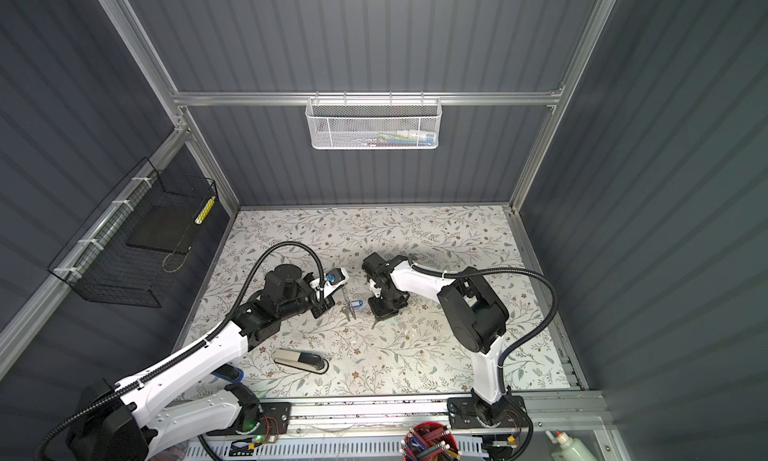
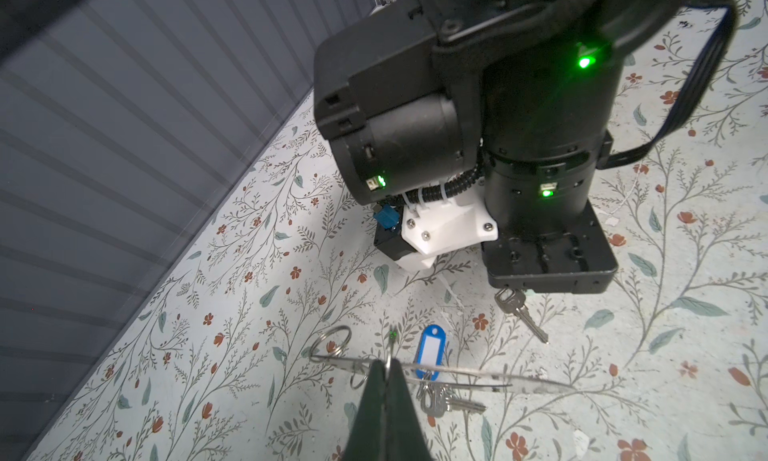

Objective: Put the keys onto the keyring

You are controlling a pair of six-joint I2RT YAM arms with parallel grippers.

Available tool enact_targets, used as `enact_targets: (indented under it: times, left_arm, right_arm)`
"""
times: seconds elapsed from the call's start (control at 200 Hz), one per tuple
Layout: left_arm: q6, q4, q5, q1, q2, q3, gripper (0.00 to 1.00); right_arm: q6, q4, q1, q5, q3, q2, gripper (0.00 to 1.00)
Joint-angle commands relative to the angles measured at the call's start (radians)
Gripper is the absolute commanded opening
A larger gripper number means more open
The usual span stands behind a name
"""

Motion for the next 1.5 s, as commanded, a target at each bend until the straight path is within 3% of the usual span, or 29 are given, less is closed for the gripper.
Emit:
enact_targets:
  times: [0.0, 0.26, 0.475, 0.565, 0.85, 1.496]
  left_arm:
    - [0.011, 0.032, 0.018, 0.007, -0.005, -0.010, 0.00]
    - [0.007, -0.001, 0.135, 0.007, 0.001, 0.037, 0.00]
    - [-0.019, 0.041, 0.199, 0.003, 0.053, 0.087, 0.00]
    - [-0.020, 0.039, 0.245, -0.013, 0.061, 0.110, 0.00]
    - [0.031, -0.068, 0.089, -0.162, 0.130, 0.202, 0.00]
    - [0.006, -0.059, 0.066, -0.203, 0.133, 0.201, 0.00]
  right_arm:
    - [-0.017, 0.018, -0.005, 0.000, -0.026, -0.047, 0.01]
    - [-0.165, 0.272, -0.002, 0.063, -0.260, -0.374, 0.00]
    - [-0.313, 0.736, 0.039, -0.029, -0.614, -0.779, 0.00]
    - [-0.334, 0.833, 0.042, -0.041, -0.706, -0.883, 0.00]
    - [-0.324, 0.929, 0.044, -0.103, -0.786, -0.983, 0.00]
    - [-0.278, 0.983, 0.044, -0.091, -0.785, -1.013, 0.00]
